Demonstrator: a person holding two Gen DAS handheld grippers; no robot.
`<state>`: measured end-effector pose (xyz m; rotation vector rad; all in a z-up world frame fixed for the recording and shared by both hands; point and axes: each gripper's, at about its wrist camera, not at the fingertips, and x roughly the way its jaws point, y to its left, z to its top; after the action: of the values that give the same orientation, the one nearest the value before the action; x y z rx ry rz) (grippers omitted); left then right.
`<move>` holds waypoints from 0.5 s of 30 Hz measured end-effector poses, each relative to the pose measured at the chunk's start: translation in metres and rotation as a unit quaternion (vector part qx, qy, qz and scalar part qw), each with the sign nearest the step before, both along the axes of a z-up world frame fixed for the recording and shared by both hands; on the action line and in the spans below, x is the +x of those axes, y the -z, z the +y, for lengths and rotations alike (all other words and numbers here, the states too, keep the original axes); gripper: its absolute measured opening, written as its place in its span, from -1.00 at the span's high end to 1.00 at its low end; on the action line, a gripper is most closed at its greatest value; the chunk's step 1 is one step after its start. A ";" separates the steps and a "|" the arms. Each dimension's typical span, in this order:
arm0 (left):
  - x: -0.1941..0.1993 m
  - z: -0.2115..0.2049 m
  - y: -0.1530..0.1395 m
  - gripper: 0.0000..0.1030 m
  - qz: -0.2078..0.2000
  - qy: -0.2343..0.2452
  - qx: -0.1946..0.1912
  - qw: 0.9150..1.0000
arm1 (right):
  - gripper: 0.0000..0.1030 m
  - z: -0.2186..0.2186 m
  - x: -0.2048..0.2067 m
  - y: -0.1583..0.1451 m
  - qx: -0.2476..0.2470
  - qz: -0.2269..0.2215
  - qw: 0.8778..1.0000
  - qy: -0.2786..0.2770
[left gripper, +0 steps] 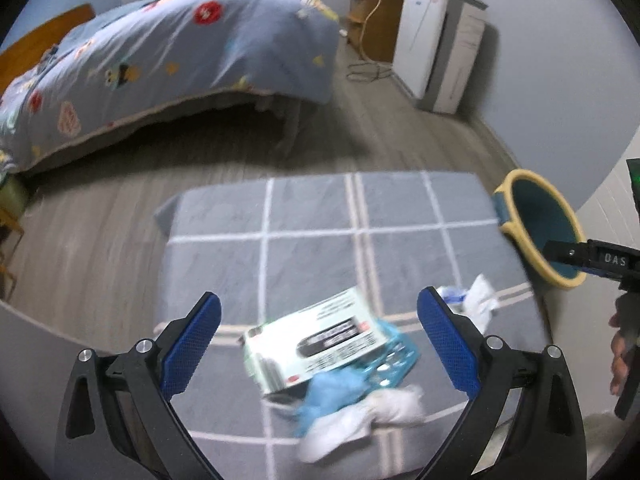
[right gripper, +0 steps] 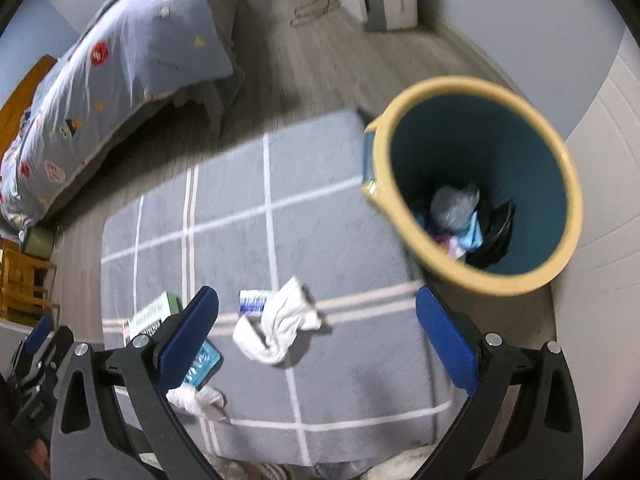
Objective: Collect trash
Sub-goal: 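Move both open tools back over the cushion trash, then grasp the green-white COLTALIN box with the left tool while the right grasps the white tissue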
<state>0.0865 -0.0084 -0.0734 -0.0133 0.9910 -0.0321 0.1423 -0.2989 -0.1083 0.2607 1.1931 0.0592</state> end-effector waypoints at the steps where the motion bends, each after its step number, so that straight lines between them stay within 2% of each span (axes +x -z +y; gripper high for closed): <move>1: -0.002 0.005 0.005 -0.89 0.007 -0.003 0.005 1.000 | -0.89 0.004 -0.001 0.004 -0.003 0.006 1.000 -0.003; 10: -0.001 0.022 0.037 -0.89 0.047 0.006 0.018 0.999 | -0.89 0.042 -0.003 0.028 -0.023 0.032 0.999 -0.025; 15: 0.007 0.011 0.062 -0.89 0.082 0.042 0.028 0.995 | -0.89 0.056 -0.002 0.048 -0.044 0.055 0.996 -0.046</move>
<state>0.0940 0.0029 -0.1358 0.0776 1.1567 -0.0810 0.1404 -0.2431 -0.1563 0.1329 1.3129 0.0723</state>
